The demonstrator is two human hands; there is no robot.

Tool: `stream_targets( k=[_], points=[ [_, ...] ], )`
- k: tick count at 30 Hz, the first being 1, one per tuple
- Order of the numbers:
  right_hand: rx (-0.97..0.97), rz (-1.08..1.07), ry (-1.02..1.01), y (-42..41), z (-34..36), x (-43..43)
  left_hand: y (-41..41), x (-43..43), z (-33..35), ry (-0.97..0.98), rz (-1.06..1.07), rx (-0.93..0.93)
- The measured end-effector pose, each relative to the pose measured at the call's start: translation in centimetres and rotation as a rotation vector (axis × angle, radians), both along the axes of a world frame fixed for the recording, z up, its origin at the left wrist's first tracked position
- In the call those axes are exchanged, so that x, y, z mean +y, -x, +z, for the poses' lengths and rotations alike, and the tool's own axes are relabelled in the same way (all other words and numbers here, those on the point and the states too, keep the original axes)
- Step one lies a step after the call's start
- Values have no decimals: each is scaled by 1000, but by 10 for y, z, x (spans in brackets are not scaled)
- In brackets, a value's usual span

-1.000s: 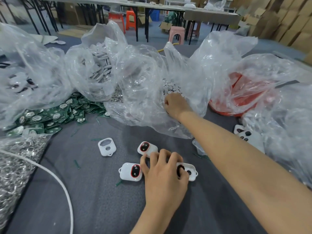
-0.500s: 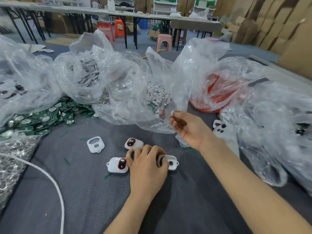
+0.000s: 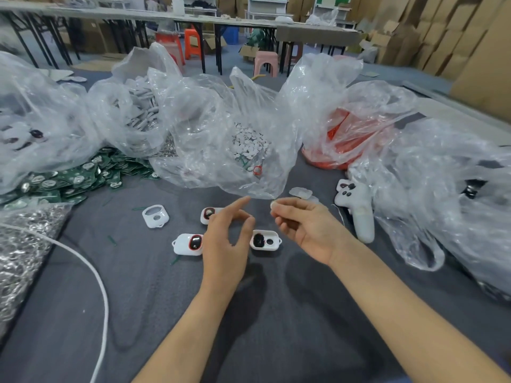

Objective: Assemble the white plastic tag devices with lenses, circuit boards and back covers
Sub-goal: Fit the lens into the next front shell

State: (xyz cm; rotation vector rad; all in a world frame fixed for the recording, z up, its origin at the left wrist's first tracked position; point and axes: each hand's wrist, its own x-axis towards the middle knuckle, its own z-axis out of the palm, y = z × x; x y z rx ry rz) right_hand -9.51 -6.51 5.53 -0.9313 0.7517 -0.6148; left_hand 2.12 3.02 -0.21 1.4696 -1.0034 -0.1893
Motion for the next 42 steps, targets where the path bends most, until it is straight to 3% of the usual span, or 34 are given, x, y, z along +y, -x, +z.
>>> stream_targets(
  k=[13, 17, 20, 25, 32, 42],
  points=[
    [110, 80, 57, 6, -18, 12, -3, -1, 1, -93, -88, -92],
    [270, 24, 238, 8, -17, 4, -2, -2, -3, -118, -18, -244],
    [459, -12, 424, 12, -22, -2, -4, 3, -11, -259, -7, -401],
    [512, 38, 539, 10, -30, 0, -4, 6, -13, -404, -42, -484],
    [675, 21, 581, 1, -33, -3, -2, 7, -9, -374, -55, -450],
    [873, 174, 606, -6, -21, -12, -2, 8, -5, -385, -90, -423]
  ],
)
